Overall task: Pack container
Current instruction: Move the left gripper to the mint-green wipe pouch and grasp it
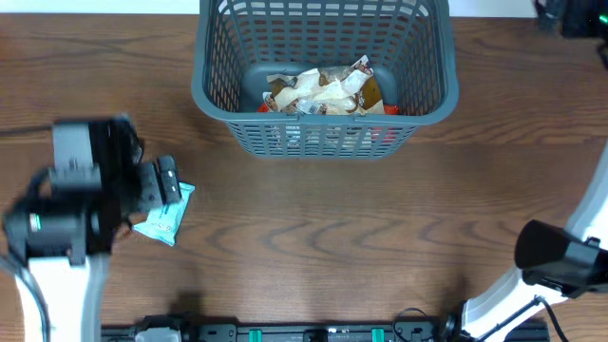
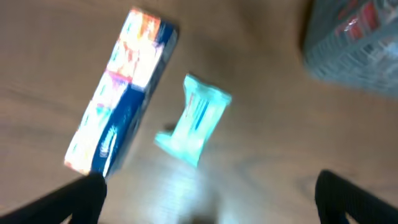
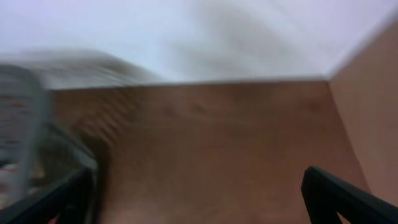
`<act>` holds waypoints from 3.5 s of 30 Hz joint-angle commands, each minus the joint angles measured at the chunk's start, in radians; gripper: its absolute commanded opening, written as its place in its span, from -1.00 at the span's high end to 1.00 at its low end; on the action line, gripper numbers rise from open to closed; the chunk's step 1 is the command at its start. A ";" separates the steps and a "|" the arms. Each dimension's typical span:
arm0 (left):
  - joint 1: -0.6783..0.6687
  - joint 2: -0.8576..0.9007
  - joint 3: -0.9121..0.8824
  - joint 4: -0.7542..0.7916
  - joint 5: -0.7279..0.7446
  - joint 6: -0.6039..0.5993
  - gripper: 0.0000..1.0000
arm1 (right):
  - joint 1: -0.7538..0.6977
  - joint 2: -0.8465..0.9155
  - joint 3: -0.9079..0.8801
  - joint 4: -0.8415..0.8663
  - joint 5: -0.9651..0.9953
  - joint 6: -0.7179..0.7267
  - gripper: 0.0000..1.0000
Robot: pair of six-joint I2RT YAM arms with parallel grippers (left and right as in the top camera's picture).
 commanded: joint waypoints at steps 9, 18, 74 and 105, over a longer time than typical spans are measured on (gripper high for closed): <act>0.072 0.295 0.072 -0.097 -0.012 0.212 -0.97 | -0.085 0.006 -0.095 -0.036 -0.011 0.043 -0.99; 0.076 0.363 0.061 -0.102 -0.012 0.239 -0.97 | -0.077 0.006 -0.102 -0.045 -0.012 0.043 -0.98; 0.113 0.492 -0.558 0.755 0.040 0.467 -0.98 | -0.071 0.007 -0.242 -0.019 -0.034 0.006 -0.99; 0.113 0.582 -0.558 0.724 0.045 0.459 0.28 | -0.071 0.007 -0.242 -0.007 -0.034 0.010 -0.99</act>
